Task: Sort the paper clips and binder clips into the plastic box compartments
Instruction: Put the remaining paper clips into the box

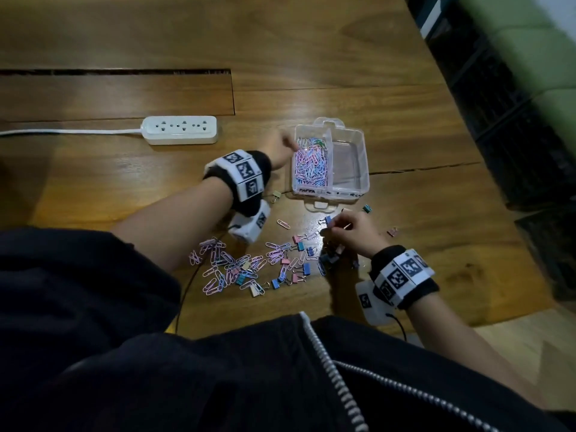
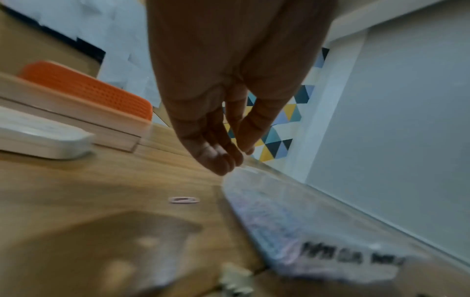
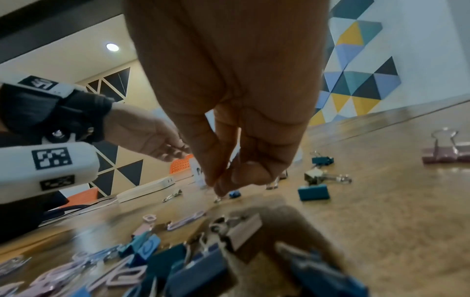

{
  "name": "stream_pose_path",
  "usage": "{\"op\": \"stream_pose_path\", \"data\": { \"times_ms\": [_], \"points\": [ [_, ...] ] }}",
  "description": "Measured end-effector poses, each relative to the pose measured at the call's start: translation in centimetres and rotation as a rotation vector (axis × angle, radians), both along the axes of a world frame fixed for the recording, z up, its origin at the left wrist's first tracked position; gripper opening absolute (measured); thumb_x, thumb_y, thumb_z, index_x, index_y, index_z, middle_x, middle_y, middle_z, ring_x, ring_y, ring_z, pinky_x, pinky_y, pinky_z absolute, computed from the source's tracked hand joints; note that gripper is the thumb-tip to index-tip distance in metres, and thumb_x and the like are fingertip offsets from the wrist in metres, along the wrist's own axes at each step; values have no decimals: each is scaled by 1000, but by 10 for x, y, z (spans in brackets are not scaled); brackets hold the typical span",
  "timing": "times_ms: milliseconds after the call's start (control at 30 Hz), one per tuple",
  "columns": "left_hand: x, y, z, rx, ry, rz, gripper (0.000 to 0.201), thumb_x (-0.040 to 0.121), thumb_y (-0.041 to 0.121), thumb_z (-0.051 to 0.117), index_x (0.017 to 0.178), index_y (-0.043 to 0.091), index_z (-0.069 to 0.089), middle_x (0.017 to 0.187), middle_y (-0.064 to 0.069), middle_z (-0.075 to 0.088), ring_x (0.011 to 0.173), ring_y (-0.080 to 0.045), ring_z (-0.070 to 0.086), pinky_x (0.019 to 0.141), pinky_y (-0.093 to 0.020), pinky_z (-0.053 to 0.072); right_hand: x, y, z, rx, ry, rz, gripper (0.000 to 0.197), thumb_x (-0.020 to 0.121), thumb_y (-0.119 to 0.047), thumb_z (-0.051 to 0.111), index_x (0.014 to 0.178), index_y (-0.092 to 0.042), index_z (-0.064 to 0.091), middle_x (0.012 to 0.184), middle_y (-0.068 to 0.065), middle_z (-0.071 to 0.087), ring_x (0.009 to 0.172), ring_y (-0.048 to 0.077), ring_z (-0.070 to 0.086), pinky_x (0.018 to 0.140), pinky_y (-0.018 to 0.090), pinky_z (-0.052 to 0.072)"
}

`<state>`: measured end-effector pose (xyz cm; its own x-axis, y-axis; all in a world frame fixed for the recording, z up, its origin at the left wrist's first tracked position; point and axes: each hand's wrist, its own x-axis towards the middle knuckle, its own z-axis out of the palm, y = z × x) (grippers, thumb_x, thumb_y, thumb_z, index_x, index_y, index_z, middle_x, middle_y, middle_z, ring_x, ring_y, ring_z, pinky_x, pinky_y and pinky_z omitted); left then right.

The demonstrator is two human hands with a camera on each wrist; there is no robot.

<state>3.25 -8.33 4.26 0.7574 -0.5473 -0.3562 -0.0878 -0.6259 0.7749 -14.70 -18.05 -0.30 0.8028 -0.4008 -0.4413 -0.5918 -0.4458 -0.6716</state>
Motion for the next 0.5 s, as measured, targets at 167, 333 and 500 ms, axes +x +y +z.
{"op": "stream_pose_path", "data": {
  "times_ms": [167,333,500],
  "points": [
    [17,36,-29,263,-171,-85,34,88,-4,47,121,5,56,127,-13,57,116,-25,54,95,-29,43,7,6,-6,-30,17,-18,31,89,-1,46,118,-5,55,116,11,57,100,18,53,90,33,48],
    [16,35,-45,441,-296,-286,52,87,-3,44,137,8,40,140,-17,41,128,-31,40,107,-40,37,13,1,-11,-63,-13,-131,35,87,2,46,121,-7,51,124,15,51,112,29,52,95,44,47],
    [15,27,-45,567,-411,-536,66,89,-5,39,148,5,11,157,-10,7,145,-26,11,117,-35,16,9,8,-10,-22,-23,-22,28,85,4,50,110,-7,58,120,13,53,109,24,54,78,24,49]
  ]
}}
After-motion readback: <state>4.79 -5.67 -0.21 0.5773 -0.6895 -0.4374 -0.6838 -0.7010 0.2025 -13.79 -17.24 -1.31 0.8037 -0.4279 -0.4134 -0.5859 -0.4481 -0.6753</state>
